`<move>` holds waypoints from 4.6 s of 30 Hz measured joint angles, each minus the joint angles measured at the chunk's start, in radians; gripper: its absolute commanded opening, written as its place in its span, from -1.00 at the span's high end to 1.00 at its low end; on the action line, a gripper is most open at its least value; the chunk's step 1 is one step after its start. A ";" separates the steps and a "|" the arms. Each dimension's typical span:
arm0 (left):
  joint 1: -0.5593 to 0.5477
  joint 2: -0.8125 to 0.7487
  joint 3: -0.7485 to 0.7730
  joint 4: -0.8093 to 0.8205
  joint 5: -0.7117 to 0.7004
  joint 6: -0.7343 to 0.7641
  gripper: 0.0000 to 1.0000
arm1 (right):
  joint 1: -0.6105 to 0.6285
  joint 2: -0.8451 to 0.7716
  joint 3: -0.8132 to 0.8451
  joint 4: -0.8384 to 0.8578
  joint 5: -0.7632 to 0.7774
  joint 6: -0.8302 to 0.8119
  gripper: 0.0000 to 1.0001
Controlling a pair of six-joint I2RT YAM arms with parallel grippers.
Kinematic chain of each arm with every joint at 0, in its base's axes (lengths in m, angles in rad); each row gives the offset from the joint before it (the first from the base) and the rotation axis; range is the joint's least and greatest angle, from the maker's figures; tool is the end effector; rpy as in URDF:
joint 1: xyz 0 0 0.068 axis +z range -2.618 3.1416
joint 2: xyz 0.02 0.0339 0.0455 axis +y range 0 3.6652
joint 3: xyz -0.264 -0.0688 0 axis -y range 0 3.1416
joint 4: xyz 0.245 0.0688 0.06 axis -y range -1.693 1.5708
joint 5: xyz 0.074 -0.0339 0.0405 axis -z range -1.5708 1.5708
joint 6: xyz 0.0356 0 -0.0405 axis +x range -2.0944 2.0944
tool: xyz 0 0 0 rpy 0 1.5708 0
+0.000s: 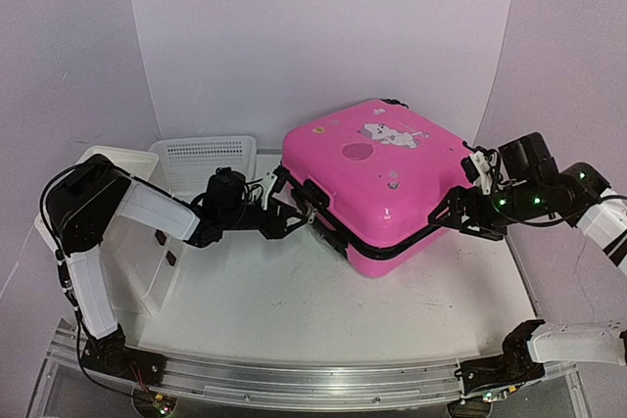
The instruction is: Open, take out, and arrange the luggage
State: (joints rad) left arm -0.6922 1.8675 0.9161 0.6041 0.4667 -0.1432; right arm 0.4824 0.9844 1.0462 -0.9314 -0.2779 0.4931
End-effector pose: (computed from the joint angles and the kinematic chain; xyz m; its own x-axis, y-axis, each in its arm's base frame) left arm 0.2883 -0.2598 0.1653 -0.3872 0.1554 -0.9088 0.8491 0.4442 -0.2858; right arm 0.1590 0.0943 0.3257 -0.8816 0.0522 -0.4691 -0.2107 0.8459 0.4900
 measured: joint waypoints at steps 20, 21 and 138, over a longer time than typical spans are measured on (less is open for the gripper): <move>0.011 0.105 0.086 0.045 0.139 -0.040 0.09 | 0.000 -0.020 -0.016 -0.016 0.017 -0.010 -0.96; 0.011 0.108 0.086 0.045 0.135 -0.039 0.08 | 0.000 -0.020 -0.016 -0.016 0.017 -0.011 -0.97; -0.692 0.188 0.391 -0.309 -0.500 -0.011 -0.54 | 0.122 -0.051 -0.223 -0.036 0.224 0.122 -0.78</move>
State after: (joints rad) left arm -1.3838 2.0556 1.3071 0.2951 -0.0334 -0.1547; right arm 0.6041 0.9333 0.8230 -0.9672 -0.0544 0.6155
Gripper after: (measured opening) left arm 0.741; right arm 0.885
